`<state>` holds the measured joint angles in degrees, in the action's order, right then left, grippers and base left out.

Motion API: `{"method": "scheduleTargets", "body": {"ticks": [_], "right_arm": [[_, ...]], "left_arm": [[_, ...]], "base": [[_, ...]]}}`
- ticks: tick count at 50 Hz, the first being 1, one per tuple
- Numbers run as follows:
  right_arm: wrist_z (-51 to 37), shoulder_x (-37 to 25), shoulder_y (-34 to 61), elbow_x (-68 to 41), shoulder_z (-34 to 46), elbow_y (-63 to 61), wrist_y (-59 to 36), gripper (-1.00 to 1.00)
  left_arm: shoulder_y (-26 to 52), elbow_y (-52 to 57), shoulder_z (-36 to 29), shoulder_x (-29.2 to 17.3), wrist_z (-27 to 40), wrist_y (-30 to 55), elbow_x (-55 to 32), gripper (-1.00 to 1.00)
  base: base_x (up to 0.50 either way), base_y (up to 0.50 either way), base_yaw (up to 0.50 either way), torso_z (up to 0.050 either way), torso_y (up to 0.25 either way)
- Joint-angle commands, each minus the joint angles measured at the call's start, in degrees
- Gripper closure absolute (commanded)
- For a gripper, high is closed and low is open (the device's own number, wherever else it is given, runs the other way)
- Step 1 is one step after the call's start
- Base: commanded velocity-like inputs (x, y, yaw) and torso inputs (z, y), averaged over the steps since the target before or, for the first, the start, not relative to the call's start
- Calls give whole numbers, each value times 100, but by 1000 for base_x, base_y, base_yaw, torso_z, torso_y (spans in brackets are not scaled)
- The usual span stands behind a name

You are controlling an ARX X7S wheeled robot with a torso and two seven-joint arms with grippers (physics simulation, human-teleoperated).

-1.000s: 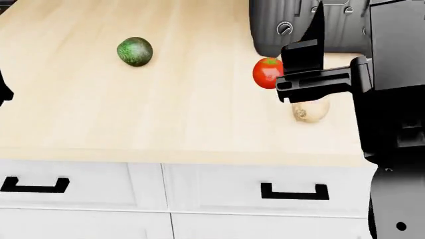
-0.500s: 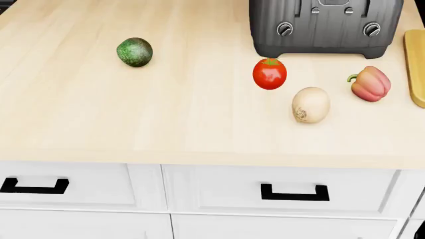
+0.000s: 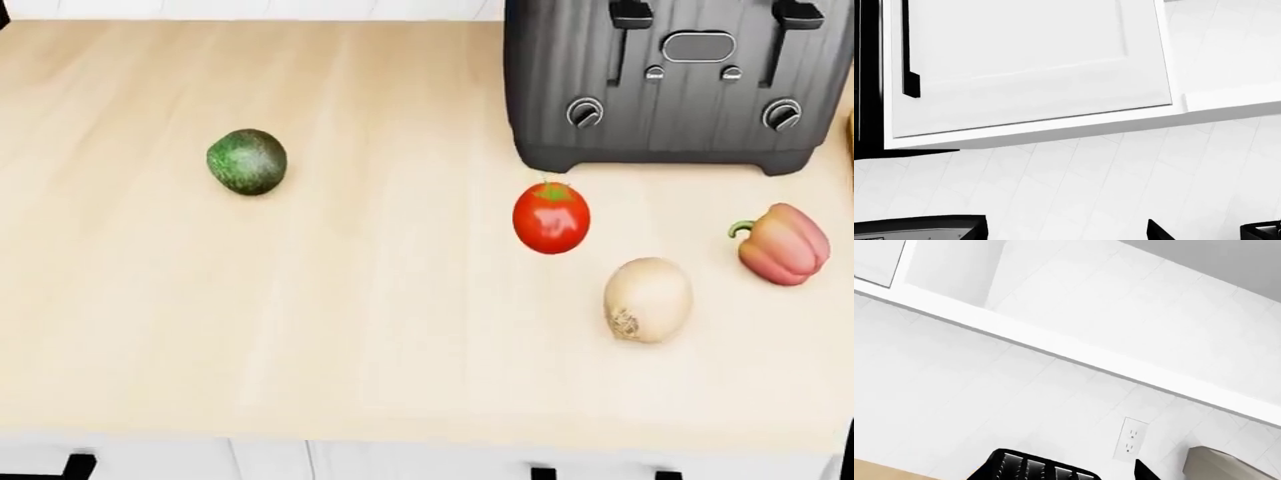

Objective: Place the avocado, onion, tomato and bell pepper on the cutting board.

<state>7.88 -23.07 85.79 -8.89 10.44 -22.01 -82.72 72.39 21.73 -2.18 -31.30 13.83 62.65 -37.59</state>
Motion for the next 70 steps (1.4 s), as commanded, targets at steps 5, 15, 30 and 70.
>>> {"method": "scheduleTargets", "body": {"ticks": [5, 15, 30, 70], "right_arm": [[-10, -12, 166, -23, 45, 6, -36, -100], [-36, -1, -7, -61, -65, -164, -122, -100], [-54, -16, -117, -109, -144, -290, -217, -100], [-1710, -831, 247, -3048, -239, -659, -723, -100]], "left_arm": [[9, 18, 12, -27, 12, -7, -33, -100], [40, 100, 27, -42, 61, 51, -73, -100], [80, 117, 18, -28, 95, 67, -108, -100], [-176, 47, -29, -101, 81, -109, -72, -100]], "base": [[368, 0, 0, 0, 0], [367, 0, 0, 0, 0], [366, 0, 0, 0, 1], [128, 0, 0, 0, 1]]}}
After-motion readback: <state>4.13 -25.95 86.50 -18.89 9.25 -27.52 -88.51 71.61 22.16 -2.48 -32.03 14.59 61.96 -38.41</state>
